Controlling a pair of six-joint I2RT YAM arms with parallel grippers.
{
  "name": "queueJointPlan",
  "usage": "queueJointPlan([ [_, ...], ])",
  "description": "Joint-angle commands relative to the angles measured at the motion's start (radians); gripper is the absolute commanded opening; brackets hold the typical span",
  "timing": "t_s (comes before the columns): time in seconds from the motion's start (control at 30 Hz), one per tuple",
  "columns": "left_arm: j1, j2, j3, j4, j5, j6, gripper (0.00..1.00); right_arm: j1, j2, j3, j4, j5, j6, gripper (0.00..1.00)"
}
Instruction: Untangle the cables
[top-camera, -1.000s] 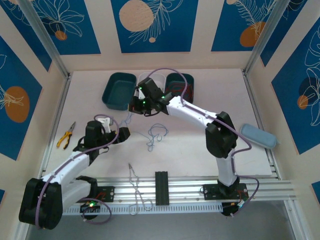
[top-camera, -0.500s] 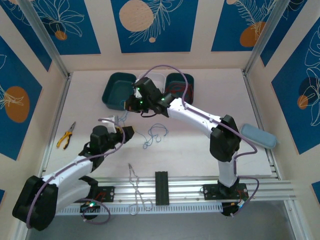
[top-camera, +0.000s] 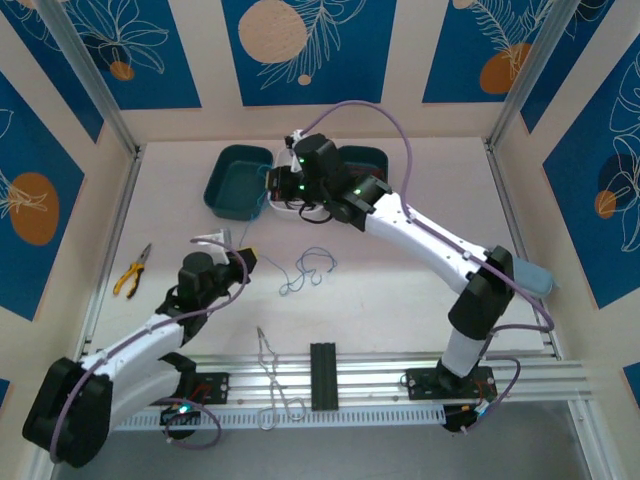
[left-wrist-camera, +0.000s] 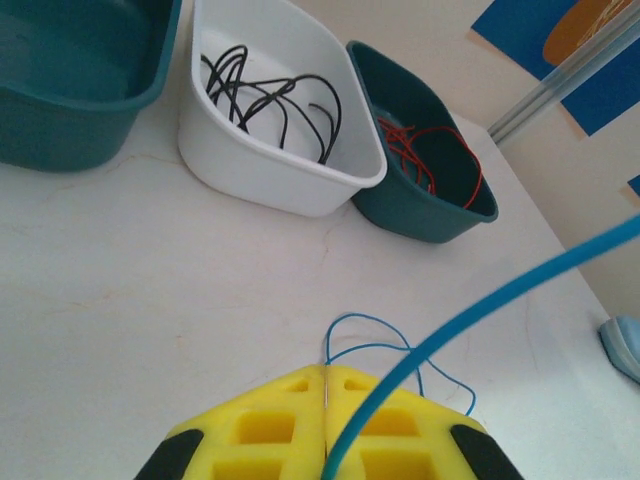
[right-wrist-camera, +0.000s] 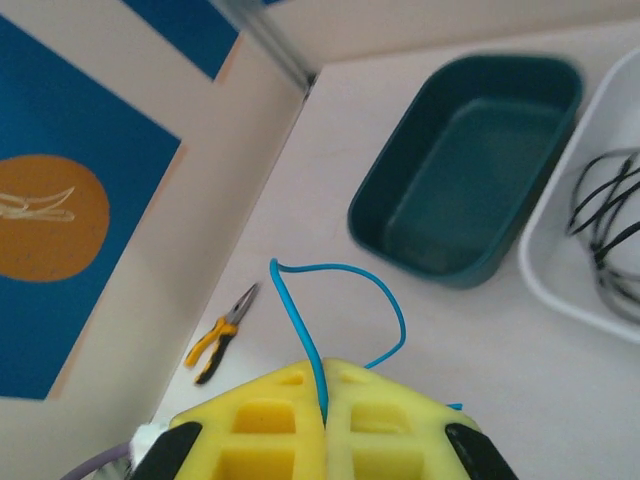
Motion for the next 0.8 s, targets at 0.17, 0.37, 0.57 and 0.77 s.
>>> queueJointPlan([
  [0.17,0.000,-0.265,0.087,-0.327,-0.105,0.104,0.00,-0.041,-0.150,-0.093,-0.098,0.293,-0.098,0.00],
  [0.37,0.002,-0.324,0.237,-0.481,-0.119,0.189,0.00,-0.104,-0.246,-0.238,-0.108,0.310,-0.045,0.09],
  [0.57,0.002,-0.261,0.402,-0.546,-0.086,0.225,0.00,-0.151,-0.312,-0.357,-0.124,0.286,-0.011,0.20],
  [0.77,0.002,-0.169,0.511,-0.557,-0.043,0.206,0.00,-0.166,-0.368,-0.502,-0.077,0.199,-0.050,0.37],
])
